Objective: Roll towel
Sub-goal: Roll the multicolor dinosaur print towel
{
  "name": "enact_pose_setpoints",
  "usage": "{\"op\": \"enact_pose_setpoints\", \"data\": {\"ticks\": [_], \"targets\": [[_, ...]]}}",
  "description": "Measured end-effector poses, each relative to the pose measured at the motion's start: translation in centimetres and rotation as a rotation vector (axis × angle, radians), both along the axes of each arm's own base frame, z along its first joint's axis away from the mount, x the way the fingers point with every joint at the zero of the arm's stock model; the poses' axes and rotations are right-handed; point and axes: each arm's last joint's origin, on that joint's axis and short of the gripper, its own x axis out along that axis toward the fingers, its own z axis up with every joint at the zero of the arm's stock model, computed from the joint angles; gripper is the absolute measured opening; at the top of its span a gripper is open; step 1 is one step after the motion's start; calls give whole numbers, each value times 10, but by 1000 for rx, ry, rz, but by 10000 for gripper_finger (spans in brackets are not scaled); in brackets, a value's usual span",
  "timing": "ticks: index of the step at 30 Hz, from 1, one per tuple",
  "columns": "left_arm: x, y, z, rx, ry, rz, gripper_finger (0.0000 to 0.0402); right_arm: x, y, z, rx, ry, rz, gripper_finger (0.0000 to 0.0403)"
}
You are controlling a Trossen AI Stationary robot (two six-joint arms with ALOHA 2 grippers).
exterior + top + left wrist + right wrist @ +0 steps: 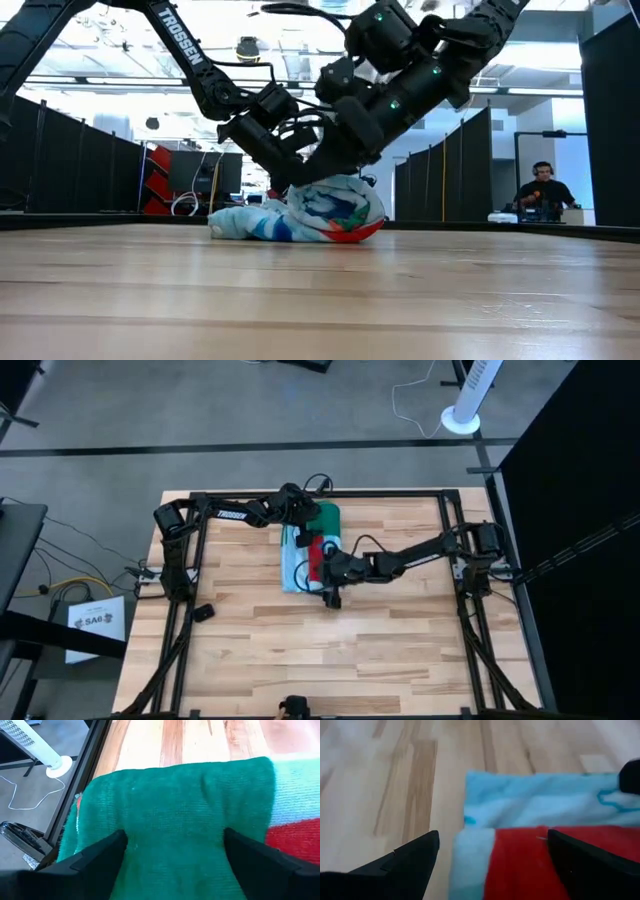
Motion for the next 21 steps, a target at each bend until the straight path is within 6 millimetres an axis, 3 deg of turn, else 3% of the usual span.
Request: {"op": "enact_pose_setpoints", "data": {"ticks": [7,13,16,21], "targets": [[-1,1,0,-13,-6,-3,324,-6,10,-13,2,47,14,354],[-4,4,-1,-57,-11,14,324,-2,39,-37,56,67,35,354],[-5,4,-1,-62,-9,6,324,-3,48,-36,76,70,39,354],[-4,4,-1,-58,-7,5,324,-8,50,-16,99,50,61,354]]}}
